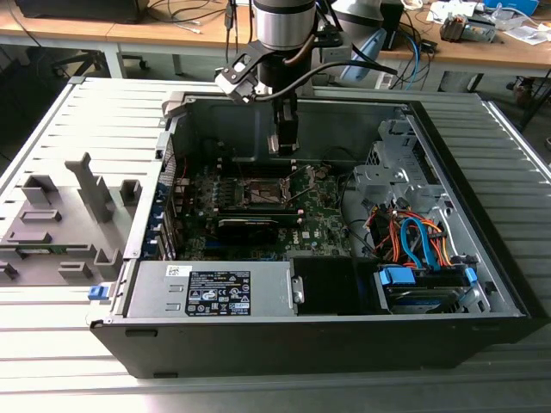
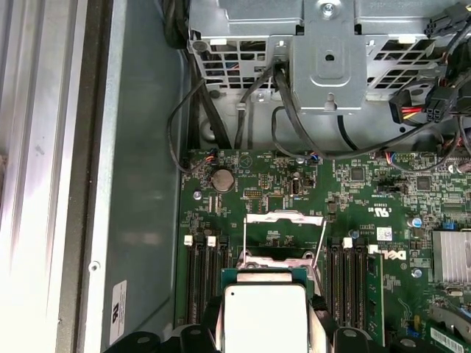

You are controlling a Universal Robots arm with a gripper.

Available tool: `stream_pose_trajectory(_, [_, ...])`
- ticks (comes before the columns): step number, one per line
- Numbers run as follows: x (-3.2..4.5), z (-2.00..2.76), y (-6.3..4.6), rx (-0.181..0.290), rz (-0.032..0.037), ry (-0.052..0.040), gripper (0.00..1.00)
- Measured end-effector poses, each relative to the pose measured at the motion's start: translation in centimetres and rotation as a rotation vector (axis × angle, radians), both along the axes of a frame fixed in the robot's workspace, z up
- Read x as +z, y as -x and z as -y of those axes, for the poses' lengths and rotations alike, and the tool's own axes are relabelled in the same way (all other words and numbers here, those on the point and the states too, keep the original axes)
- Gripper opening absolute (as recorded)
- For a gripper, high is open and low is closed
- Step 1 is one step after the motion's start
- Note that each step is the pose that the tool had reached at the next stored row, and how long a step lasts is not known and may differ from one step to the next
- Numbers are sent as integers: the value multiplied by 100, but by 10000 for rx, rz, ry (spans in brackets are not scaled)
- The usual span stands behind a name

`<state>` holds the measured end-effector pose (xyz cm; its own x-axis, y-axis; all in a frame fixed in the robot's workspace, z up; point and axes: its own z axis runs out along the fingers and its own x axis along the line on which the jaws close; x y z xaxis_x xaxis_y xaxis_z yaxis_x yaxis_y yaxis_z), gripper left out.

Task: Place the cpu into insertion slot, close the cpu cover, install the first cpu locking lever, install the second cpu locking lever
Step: 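Place the cpu into insertion slot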

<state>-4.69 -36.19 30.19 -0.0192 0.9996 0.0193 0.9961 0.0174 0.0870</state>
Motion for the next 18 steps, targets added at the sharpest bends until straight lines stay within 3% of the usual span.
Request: stream_pose_trajectory(18, [0,0,0,-151,0,0,54])
